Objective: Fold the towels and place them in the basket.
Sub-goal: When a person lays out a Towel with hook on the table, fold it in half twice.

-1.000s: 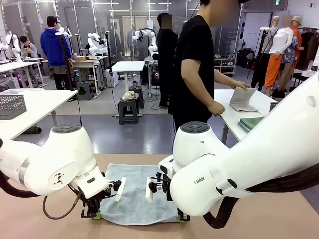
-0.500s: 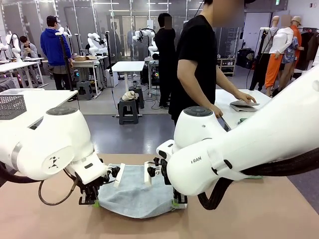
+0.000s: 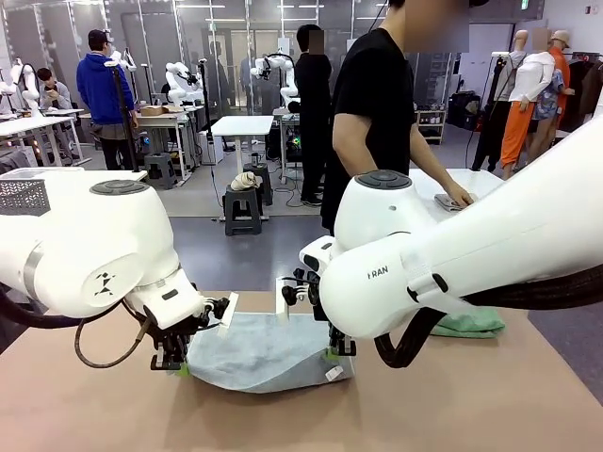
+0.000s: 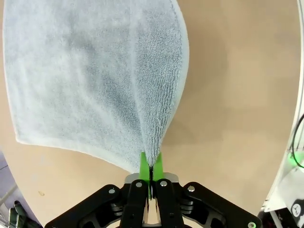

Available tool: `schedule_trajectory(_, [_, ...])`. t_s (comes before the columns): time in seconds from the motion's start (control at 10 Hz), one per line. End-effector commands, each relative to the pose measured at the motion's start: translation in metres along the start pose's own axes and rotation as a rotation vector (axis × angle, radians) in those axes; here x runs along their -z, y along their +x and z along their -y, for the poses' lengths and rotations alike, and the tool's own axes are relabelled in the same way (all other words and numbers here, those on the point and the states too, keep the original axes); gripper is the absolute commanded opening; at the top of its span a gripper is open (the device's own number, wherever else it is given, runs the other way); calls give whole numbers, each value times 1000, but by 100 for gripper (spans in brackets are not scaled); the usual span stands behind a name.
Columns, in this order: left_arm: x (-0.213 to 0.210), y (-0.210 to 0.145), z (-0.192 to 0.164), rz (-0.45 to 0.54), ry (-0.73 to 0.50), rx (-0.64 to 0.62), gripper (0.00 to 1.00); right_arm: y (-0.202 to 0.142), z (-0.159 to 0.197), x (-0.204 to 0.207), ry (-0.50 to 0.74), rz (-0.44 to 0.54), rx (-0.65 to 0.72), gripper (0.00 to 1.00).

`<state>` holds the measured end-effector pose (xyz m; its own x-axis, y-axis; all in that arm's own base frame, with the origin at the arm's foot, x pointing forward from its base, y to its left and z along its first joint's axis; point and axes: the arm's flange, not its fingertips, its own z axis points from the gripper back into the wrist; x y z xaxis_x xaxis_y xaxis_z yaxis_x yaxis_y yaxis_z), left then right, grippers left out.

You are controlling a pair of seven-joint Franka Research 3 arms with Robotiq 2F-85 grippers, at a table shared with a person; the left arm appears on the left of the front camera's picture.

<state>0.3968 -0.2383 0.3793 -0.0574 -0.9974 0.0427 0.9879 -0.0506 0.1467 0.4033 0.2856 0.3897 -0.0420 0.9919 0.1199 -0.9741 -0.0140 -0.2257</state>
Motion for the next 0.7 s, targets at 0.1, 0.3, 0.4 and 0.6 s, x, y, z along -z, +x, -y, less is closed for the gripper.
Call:
schedule_trajectory(0.1, [-3, 0, -3, -32, 7, 6, 3, -4, 5, -2, -6, -19, -33, 6])
schedule_trajectory(0.3, [-1, -1, -2, 0, 0, -2, 3, -1, 2, -1, 0, -4, -1, 6])
schedule_trajectory(0.4, [-1, -1, -2, 0, 0, -2, 3, -1, 2, -1, 0, -4, -1, 6])
schedule_trajectory(0.6, [-1, -1, -2, 0, 0, -2, 3, -1, 2, -1, 0, -4, -1, 6])
